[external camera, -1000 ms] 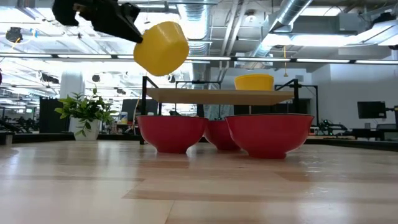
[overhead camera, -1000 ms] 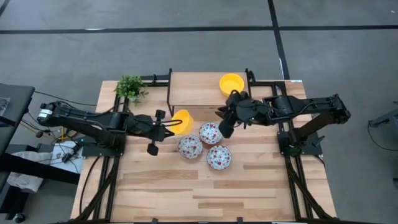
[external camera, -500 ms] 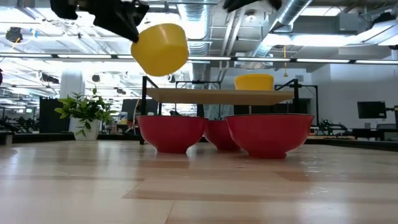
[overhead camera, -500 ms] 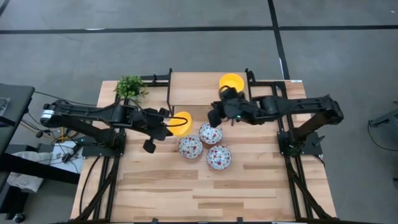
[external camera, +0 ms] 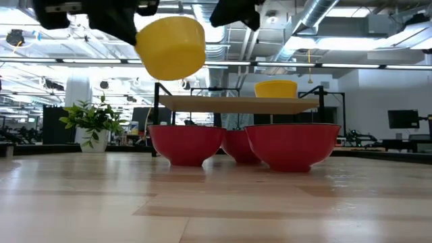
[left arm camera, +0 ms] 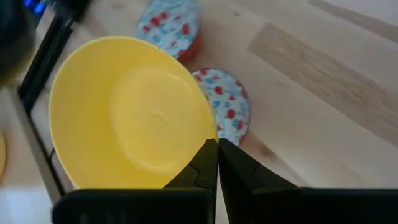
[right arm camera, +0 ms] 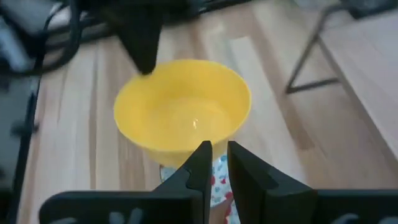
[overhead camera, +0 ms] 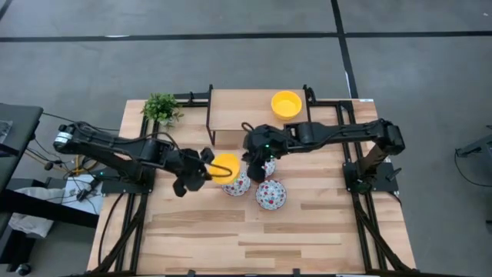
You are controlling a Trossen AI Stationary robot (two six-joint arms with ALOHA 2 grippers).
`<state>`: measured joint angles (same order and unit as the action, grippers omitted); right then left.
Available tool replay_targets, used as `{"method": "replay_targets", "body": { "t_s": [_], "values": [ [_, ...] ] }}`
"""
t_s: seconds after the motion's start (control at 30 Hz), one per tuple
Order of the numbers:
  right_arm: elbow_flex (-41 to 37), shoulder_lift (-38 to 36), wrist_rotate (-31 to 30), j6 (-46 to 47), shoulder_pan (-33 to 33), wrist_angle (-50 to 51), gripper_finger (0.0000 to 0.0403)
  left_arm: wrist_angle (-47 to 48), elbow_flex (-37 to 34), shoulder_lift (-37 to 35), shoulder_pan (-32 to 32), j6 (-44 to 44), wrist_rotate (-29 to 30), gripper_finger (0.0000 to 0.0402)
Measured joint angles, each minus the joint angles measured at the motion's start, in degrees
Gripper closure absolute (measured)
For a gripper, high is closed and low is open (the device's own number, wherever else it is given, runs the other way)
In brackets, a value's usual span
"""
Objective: Pick & Place Mini bowls
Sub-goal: Stack the yellow bowl on the other yellow bowls on the shelf
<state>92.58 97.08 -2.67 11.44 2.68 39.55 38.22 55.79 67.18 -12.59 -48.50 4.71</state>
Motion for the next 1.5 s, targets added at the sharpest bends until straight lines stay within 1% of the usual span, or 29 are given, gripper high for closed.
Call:
{"method": "replay_targets", "body": {
  "t_s": [0.1, 0.17, 0.23, 0.37, 0.47, 0.67, 0.87, 0.97, 1.1, 1.23, 1.5],
  "values": [
    [0.21, 0.57, 2.29, -6.66, 0.7, -0.66, 0.0356, 0.79, -0.02, 0.18, -1.79, -4.19, 0.8, 0.0393],
    [-0.04, 0.95, 2.6, -7.83, 1.13, 0.51, 0.0356, 0.78, 0.0, 0.61, -2.79, -5.16, 4.0, 0.0393],
    [0.1, 1.35, 2.69, -5.71, 1.2, -0.59, 0.0356, 0.83, -0.04, 1.18, -3.45, -5.3, 7.14, 0.0393],
    [0.08, 3.6, 2.49, 3.44, -0.02, -1.04, 0.0355, 0.89, -0.07, 2.87, -4.23, -5.72, 8.31, 0.0393],
    [-0.09, 5.04, 2.49, 5.91, -0.82, -0.64, 0.035, 0.77, -0.07, 3.97, -4.61, -6.2, 8.89, 0.0393],
    [0.02, 7.01, 2.7, 8.02, -0.81, -2.35, 0.0341, 0.71, -0.07, 5.69, -4.79, -6.53, 8.94, 0.0392],
    [0.04, 6.95, 2.66, 9.03, -0.85, -2.7, 0.0334, 0.75, -0.07, 6.12, -4.78, -6.42, 8.99, 0.0392],
    [0.04, 7.01, 2.53, 9.16, -0.83, -2.58, 0.033, 0.72, -0.07, 6.12, -4.78, -5.28, 7.81, 0.0392],
    [0.04, 8.94, 2.47, 9.6, -0.83, -1.75, 0.0323, 0.51, -0.07, 6.12, -4.79, -3.74, 6.39, 0.0392],
    [0.01, 11.19, 2.49, 9.62, -0.87, -2.13, 0.0316, 0.64, -0.07, 6.12, -4.78, -3.3, 6.2, 0.0392],
    [0.02, 11.98, 2.49, 9.89, -0.57, -2.44, 0.0318, 0.59, -0.07, 6.08, -4.82, -3.07, 6.04, 0.0392]
  ]
}}
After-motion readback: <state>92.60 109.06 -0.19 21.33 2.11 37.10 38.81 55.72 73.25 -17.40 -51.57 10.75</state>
